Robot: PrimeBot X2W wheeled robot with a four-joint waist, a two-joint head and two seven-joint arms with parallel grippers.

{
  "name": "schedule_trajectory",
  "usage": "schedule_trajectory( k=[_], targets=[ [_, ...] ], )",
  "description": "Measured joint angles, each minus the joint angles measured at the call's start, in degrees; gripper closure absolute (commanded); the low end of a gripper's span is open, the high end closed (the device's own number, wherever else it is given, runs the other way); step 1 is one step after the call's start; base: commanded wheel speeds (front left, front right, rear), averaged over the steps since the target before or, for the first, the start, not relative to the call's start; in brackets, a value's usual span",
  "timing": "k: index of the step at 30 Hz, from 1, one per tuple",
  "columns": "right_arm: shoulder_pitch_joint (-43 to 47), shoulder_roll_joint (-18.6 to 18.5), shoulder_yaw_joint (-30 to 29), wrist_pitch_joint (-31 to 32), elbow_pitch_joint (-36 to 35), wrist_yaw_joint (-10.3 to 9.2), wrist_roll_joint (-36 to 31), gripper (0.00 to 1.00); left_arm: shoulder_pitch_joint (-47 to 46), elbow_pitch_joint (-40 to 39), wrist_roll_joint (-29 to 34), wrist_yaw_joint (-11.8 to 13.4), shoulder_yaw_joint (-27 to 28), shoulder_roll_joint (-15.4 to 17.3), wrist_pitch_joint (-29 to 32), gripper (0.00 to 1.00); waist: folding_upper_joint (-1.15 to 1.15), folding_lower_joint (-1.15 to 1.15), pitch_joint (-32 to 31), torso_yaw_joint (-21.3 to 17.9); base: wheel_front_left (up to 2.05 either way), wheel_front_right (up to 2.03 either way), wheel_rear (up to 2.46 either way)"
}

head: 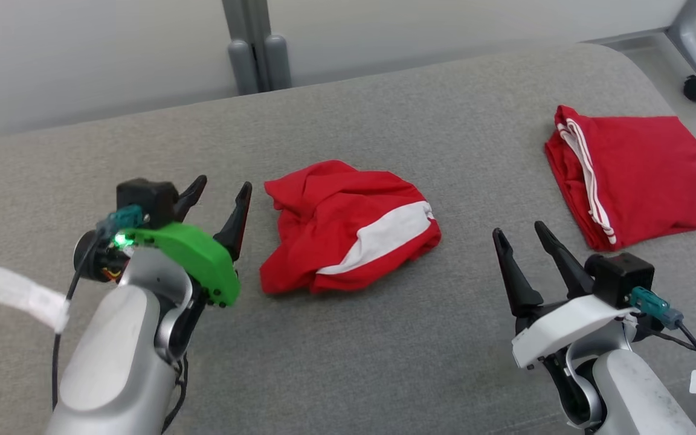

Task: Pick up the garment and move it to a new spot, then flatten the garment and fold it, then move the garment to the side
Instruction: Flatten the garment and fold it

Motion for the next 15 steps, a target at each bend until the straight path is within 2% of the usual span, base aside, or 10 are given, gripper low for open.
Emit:
schedule_trajectory(
  k=[7, 15],
  targets=[
    [-2.15, 0.69, 1.66, -1.86, 1.58, 0.00, 0.53, 0.00, -11.32, 7.56, -0.14, 0.10, -2.86, -1.67, 10.02, 0.00, 0.00, 0.00, 3.15, -5.48, 0.00, 0.00, 0.00],
    [-3.43, 1.77, 2.82, -4.06, 3.68, 0.00, 1.54, 0.00, -18.06, 14.44, 0.84, 0.32, -6.68, -2.30, 20.54, 0.00, 0.00, 0.00, 6.58, -13.22, 0.00, 0.00, 0.00]
  ],
)
